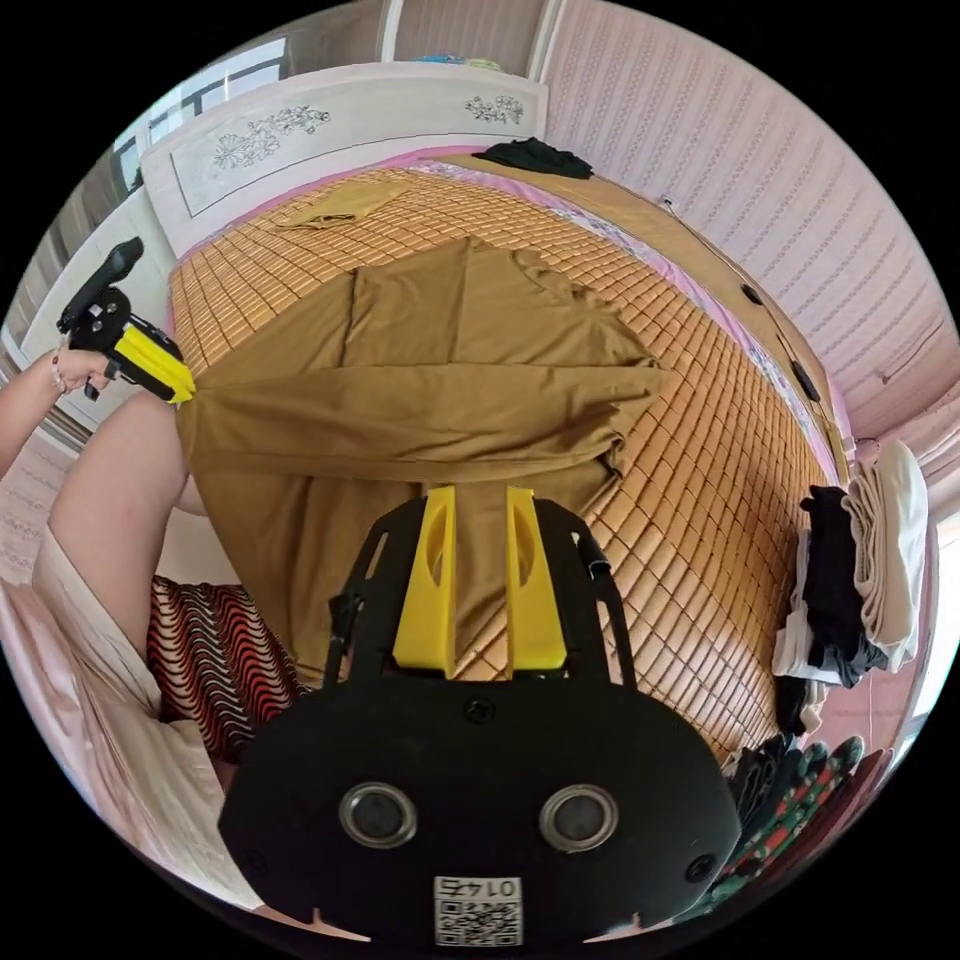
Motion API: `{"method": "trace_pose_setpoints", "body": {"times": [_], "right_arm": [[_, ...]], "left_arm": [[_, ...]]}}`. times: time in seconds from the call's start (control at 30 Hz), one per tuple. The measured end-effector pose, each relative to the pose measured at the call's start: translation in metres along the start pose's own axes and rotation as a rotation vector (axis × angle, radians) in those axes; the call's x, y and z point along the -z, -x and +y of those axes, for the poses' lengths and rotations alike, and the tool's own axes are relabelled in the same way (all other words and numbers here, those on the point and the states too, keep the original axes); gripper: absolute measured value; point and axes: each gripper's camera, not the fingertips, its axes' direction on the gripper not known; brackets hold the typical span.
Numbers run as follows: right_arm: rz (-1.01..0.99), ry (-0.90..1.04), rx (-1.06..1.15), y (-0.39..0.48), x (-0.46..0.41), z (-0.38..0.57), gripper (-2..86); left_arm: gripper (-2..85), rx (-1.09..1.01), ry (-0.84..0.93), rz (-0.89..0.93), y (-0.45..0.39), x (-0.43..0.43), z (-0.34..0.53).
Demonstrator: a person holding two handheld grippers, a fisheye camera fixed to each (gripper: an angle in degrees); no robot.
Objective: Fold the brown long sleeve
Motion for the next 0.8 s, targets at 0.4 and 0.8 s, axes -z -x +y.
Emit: {"method": "trace_pose_setpoints", "body": {"times": [0.4, 0.8], "right_arm": [[0.114, 0.038, -0.117, -0.115, -0.042, -0.046, 0.5], [-0.139, -0.047, -0.143, -0.167, -0.035, -0.042, 2.2]], "left_arm": [[0.6, -0.261, -0.304, 0.031, 0.006, 0.085, -0.203], [6.8, -0.177, -0.194, 0.11, -0.018, 0.052, -0.417]]}}
